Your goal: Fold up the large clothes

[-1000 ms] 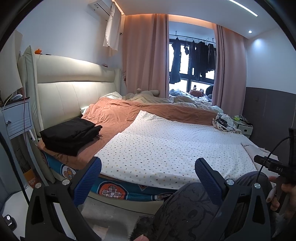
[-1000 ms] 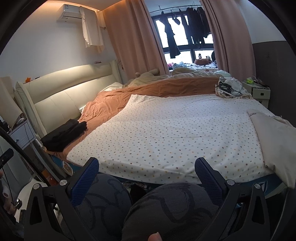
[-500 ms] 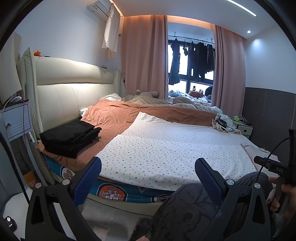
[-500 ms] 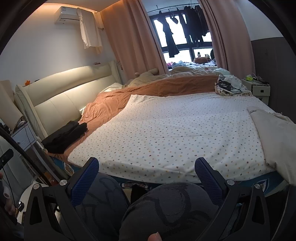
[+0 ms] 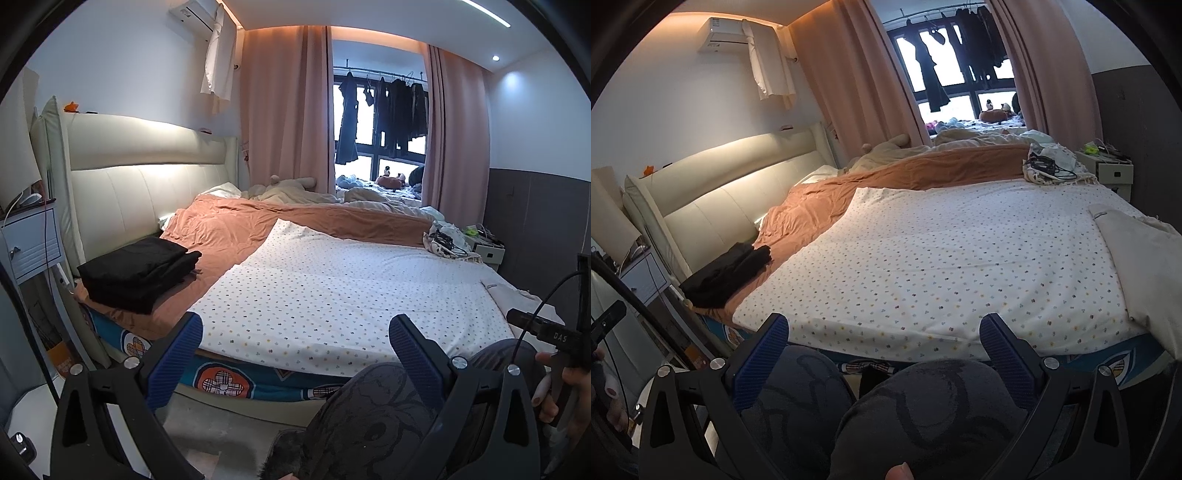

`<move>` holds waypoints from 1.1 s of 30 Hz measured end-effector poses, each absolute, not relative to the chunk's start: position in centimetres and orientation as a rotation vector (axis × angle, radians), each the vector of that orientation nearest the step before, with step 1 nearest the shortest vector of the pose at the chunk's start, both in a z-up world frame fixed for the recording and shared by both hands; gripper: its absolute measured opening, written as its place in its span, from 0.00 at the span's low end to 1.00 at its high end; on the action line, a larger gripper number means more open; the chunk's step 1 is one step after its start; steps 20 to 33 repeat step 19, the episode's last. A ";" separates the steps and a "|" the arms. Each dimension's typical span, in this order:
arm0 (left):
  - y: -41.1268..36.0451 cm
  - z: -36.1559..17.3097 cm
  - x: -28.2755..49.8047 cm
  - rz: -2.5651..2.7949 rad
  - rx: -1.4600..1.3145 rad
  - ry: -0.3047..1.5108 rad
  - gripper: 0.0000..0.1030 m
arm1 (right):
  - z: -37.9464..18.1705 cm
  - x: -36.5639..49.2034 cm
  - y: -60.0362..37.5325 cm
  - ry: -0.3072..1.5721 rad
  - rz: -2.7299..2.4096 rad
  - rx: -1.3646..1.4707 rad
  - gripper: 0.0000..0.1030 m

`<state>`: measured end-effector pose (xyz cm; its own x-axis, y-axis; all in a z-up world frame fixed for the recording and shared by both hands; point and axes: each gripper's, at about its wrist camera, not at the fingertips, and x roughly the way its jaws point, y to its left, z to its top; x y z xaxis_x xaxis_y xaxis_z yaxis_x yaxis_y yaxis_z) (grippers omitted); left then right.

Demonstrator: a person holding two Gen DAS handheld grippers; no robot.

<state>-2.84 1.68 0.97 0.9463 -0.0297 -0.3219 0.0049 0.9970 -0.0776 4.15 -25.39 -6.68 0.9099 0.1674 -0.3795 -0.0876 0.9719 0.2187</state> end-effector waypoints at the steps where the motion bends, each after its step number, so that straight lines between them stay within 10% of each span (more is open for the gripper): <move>1: 1.7 0.9 -2.8 -0.017 -0.079 0.329 1.00 | -6.7 4.2 -25.3 0.407 0.131 0.196 1.00; 33: 2.0 1.0 -3.9 -0.019 -0.088 0.303 1.00 | -6.8 3.8 -25.3 0.404 0.127 0.194 1.00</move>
